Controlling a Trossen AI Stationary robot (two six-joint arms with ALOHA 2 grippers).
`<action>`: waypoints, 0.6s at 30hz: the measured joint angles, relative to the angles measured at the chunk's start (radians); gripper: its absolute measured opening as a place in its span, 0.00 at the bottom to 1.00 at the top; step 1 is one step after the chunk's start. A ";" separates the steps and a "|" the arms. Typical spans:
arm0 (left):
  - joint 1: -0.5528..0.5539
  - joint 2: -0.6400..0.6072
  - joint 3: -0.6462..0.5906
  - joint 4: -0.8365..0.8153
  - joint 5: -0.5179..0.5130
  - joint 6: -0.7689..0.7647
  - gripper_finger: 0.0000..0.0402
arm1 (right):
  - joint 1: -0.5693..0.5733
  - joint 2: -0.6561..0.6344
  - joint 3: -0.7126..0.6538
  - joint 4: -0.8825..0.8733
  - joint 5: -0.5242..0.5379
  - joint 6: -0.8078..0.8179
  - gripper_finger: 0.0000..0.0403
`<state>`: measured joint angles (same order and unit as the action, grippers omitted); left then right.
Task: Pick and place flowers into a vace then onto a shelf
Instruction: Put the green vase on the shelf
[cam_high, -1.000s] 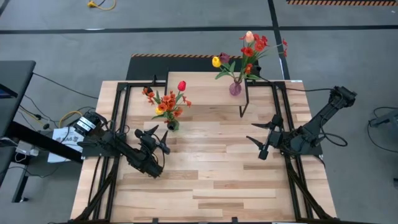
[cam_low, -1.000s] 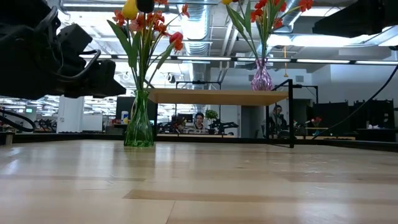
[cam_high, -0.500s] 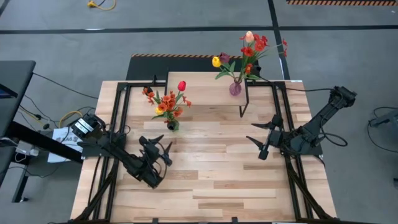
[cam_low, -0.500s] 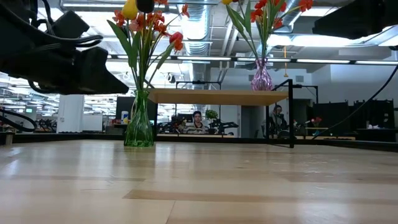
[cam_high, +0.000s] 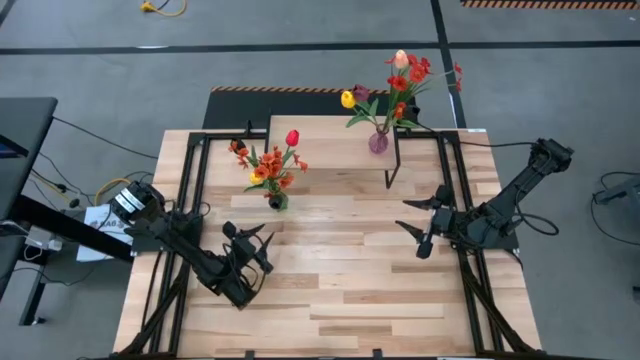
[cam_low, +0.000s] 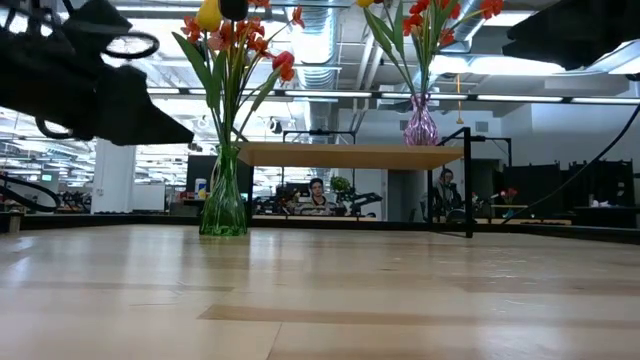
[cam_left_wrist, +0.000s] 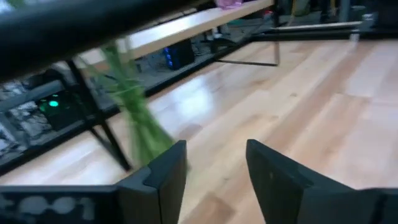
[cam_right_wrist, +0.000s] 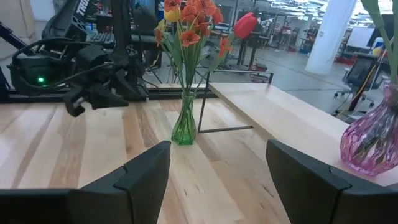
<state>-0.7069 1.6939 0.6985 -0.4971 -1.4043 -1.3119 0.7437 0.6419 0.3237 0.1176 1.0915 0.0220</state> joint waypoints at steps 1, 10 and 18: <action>-0.004 0.000 0.006 0.033 0.008 0.034 0.38 | 0.000 0.000 0.000 0.000 -0.001 0.006 0.64; -0.023 0.000 0.032 0.255 -0.012 0.320 0.36 | 0.000 0.000 0.000 0.000 -0.024 0.008 0.64; -0.012 0.000 0.059 0.260 -0.031 0.378 0.36 | 0.001 0.000 0.000 -0.005 -0.053 0.039 0.64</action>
<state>-0.7191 1.6936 0.7574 -0.2366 -1.4351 -0.9343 0.7448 0.6421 0.3241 0.1125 1.0388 0.0611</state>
